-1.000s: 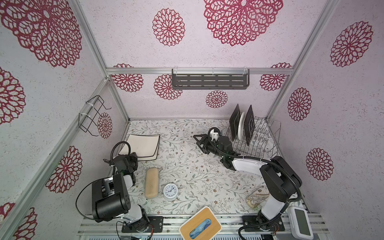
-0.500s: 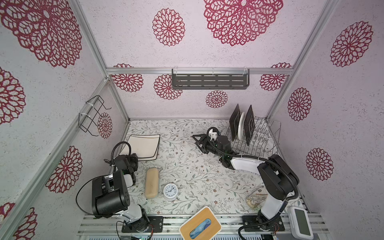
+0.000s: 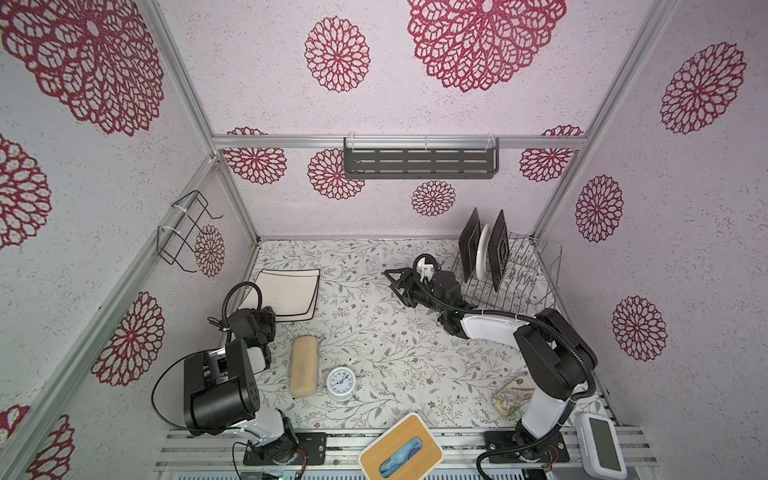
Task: Unload the plates from the dish rack
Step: 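Lower the white plate with the left gripper onto the first white plate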
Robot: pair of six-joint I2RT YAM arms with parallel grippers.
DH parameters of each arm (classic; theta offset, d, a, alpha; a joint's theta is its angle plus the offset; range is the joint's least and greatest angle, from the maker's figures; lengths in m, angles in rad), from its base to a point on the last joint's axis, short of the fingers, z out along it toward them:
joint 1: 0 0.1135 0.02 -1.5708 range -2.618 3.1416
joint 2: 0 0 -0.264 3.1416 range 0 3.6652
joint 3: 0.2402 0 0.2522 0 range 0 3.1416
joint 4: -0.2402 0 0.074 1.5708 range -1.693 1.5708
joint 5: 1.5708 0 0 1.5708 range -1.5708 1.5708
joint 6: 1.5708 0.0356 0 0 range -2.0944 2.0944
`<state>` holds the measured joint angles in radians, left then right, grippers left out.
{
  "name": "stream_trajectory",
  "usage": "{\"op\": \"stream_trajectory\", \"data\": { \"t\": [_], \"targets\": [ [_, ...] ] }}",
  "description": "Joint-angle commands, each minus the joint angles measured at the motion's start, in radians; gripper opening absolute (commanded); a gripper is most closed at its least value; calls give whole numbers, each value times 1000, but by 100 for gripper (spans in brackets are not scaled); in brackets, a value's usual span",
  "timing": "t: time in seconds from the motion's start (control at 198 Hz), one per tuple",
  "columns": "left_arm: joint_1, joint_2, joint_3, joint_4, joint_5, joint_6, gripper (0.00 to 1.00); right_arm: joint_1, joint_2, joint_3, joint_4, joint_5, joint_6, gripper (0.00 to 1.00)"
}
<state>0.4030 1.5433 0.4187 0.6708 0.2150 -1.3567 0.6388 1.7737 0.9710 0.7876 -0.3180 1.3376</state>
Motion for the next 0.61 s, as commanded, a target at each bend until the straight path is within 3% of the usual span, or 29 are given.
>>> {"op": "stream_trajectory", "data": {
  "t": [0.0,0.197,0.602],
  "targets": [
    [7,-28,67,151,23,7,0,2,-20,17,37,-16,17,74],
    [8,-51,80,72,19,24,6,1,-40,18,14,-21,6,74],
    [8,-70,98,-19,44,31,30,1,-73,8,-18,3,-13,74]
  ]
}}
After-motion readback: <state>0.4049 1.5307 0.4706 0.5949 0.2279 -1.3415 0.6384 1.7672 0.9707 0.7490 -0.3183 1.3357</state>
